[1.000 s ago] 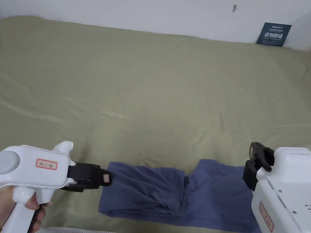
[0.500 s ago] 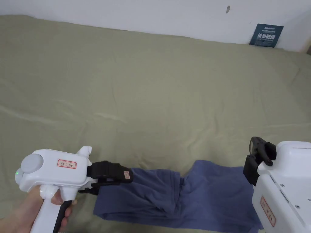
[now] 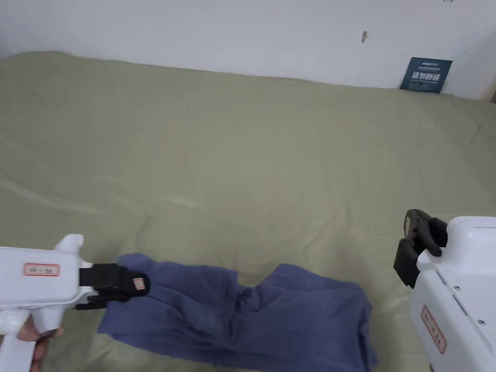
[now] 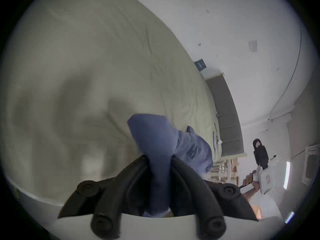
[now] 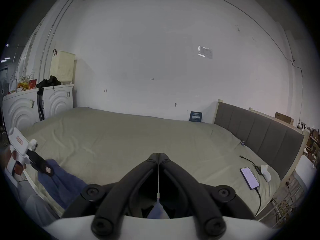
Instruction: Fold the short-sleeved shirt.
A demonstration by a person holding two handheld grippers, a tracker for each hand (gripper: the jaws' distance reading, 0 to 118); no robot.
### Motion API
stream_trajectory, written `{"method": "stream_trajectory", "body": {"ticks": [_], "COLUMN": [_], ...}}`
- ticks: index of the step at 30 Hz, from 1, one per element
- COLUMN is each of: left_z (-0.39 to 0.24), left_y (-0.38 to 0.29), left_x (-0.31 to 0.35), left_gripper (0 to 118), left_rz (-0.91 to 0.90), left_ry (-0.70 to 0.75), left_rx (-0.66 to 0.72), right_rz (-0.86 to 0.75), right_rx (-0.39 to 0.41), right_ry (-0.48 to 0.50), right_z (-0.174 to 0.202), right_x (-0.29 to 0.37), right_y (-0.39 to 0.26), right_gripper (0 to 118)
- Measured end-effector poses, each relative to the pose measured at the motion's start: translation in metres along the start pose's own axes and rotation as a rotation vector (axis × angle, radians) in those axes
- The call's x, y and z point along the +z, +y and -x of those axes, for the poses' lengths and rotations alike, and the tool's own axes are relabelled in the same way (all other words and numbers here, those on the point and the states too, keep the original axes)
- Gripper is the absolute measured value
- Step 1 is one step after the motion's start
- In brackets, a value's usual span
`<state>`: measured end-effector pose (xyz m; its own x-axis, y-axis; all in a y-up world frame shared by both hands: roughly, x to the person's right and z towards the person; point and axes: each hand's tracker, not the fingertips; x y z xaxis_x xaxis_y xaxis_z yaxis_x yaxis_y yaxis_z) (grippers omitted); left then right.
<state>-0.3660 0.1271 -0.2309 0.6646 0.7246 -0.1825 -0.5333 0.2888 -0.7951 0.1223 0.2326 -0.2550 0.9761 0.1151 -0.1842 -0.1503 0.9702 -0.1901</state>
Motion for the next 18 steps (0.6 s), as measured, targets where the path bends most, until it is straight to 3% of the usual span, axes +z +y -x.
{"method": "stream_trajectory", "body": {"ticks": [8, 11, 18], "left_z": [0.008, -0.015, -0.103], "left_y": [0.005, 0.006, -0.003], "left_x": [0.103, 0.101, 0.053], "left_gripper": [12, 12, 12], "left_rz": [-0.139, -0.116, -0.06], "left_ry": [0.2, 0.205, 0.181], "left_rx": [-0.046, -0.052, -0.22], "right_rz": [-0.074, -0.081, -0.078], "right_rx": [-0.006, -0.017, -0.012], "right_ry": [-0.029, -0.038, -0.062], "right_z": [0.011, 0.016, 0.022], "right_x": [-0.003, -0.006, -0.008], "right_y": [0.007, 0.005, -0.005], "right_gripper": [1, 1, 1]}}
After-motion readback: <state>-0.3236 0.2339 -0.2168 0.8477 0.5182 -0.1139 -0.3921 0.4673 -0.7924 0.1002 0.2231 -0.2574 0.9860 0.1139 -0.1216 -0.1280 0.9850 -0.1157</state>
